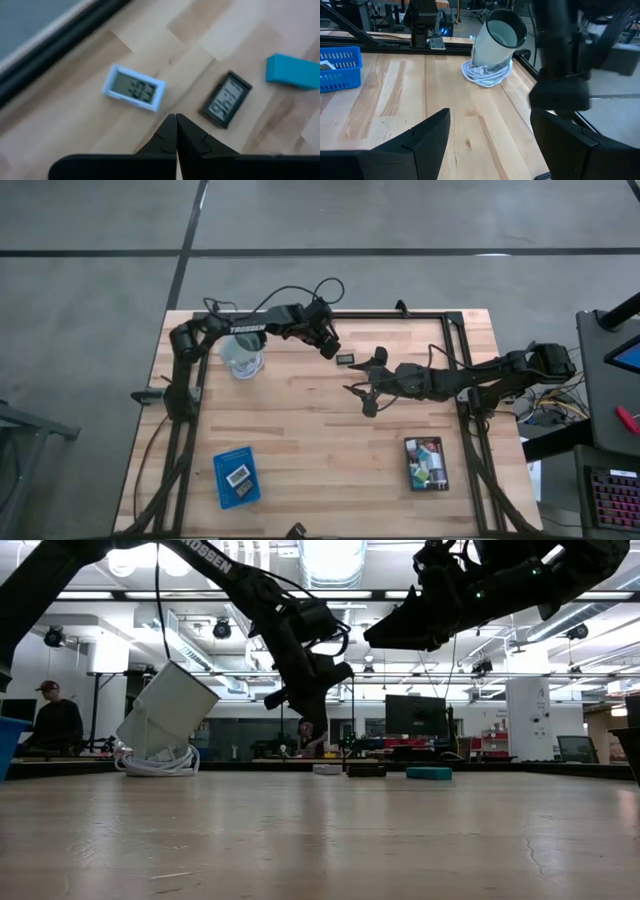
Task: Pick & Place Office items
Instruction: Put the white digital clock into the blue bin
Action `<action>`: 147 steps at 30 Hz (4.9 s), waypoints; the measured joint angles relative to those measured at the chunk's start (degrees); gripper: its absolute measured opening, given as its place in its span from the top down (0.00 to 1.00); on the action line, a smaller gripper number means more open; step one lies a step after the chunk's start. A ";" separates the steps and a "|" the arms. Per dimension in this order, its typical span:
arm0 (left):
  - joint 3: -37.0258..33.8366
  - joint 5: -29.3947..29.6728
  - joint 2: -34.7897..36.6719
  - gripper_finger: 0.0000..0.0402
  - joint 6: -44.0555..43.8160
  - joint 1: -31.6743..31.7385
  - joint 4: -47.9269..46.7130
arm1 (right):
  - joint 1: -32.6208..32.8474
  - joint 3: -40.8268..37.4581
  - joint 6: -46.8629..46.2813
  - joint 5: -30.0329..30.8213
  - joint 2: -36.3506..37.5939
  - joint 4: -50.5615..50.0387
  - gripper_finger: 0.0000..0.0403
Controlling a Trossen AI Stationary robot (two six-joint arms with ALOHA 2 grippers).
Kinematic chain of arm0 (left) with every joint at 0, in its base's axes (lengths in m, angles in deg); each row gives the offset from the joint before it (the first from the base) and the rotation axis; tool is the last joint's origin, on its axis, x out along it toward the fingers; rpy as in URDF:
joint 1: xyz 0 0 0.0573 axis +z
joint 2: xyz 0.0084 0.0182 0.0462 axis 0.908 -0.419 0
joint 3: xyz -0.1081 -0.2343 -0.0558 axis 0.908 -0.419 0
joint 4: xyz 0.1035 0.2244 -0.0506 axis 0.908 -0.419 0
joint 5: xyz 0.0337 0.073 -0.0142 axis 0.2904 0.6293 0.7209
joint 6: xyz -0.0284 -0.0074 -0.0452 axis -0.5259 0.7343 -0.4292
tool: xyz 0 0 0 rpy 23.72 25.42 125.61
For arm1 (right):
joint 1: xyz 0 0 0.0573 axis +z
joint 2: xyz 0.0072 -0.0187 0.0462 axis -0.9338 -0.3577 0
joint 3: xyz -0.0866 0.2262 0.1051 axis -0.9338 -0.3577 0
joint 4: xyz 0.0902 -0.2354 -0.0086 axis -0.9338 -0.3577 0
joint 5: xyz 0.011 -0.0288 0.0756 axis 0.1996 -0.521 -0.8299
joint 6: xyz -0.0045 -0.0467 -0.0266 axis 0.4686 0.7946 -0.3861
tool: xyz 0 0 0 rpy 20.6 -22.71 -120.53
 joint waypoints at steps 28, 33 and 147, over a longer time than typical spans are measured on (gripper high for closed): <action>-37.58 35.63 9.65 0.96 -21.17 -22.82 51.32 | 0.02 -0.02 -0.01 0.00 0.00 0.02 0.32; -37.63 42.39 6.62 0.97 -25.09 -24.40 55.36 | 0.00 -0.02 0.00 0.00 0.00 0.13 0.32; 2.03 12.00 -8.76 0.99 -37.44 -1.70 5.10 | 0.02 -0.02 -0.02 0.00 0.00 0.17 0.32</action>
